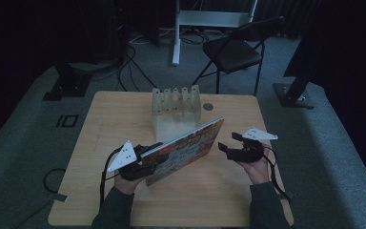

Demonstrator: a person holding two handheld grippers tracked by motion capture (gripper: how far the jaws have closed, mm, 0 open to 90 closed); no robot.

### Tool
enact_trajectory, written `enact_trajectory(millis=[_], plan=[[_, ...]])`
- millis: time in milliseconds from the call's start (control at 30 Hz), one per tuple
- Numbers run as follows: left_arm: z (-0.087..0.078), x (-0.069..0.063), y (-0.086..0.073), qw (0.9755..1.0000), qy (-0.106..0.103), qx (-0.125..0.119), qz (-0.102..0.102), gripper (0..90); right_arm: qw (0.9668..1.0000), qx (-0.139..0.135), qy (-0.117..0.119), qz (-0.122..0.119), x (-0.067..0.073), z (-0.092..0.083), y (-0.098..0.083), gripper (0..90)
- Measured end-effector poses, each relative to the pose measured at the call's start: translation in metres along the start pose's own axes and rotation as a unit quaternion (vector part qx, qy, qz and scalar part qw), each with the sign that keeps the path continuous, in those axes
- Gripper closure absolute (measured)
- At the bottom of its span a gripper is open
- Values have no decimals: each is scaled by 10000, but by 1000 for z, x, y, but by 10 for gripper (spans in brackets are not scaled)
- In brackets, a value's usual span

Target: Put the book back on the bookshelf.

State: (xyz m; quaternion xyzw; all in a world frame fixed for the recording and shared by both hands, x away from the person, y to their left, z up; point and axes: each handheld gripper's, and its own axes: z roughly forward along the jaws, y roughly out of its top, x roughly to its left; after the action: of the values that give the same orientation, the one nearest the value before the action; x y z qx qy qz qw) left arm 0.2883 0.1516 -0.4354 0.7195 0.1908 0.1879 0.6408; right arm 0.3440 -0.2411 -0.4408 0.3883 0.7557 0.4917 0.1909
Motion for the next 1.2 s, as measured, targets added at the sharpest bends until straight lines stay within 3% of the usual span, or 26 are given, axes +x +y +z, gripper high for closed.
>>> enact_trajectory(millis=[400, 600, 1200], plan=[[6, 2, -8, 10000, 50, -46, -63, 548, 10000, 33, -53, 75, -6, -3, -7, 235], [6, 3, -12, 9999, 65, -98, -62, 548, 9996, 128, -246, -12, -7, -4, -11, 235], [9, 3, -32, 9998, 126, -87, -163, 597, 9982, 368, -459, 64, -17, -4, -33, 247]])
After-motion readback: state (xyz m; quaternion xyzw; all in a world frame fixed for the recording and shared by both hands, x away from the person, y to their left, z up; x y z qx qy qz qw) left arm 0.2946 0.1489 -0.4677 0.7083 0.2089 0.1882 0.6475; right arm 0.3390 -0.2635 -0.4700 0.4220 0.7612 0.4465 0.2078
